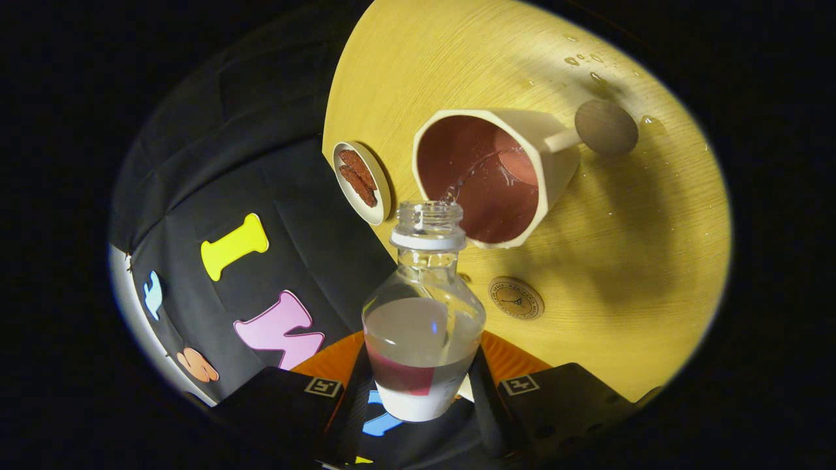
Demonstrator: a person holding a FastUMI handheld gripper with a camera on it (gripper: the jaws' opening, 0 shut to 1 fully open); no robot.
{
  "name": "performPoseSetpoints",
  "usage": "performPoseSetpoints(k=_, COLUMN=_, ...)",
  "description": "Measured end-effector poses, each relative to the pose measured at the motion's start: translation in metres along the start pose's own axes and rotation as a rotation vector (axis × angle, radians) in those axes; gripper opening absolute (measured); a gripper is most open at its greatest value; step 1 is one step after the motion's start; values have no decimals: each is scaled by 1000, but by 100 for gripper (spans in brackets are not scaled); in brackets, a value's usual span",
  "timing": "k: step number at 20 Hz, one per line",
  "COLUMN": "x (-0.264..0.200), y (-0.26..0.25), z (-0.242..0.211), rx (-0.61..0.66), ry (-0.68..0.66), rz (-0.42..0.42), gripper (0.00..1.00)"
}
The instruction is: Take the bottle from table, then pour the juice into the cup, finally place the bottle on the coaster
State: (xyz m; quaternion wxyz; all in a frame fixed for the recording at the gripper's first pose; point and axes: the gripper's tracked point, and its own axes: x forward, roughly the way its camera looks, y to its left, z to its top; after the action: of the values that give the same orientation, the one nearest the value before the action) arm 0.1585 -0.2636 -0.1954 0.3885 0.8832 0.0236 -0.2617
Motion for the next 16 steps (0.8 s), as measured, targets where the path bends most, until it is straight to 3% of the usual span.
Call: performPoseSetpoints(k=16, x=-9, y=20, z=1, rx=294, ry=31, rz=-14, gripper=73)
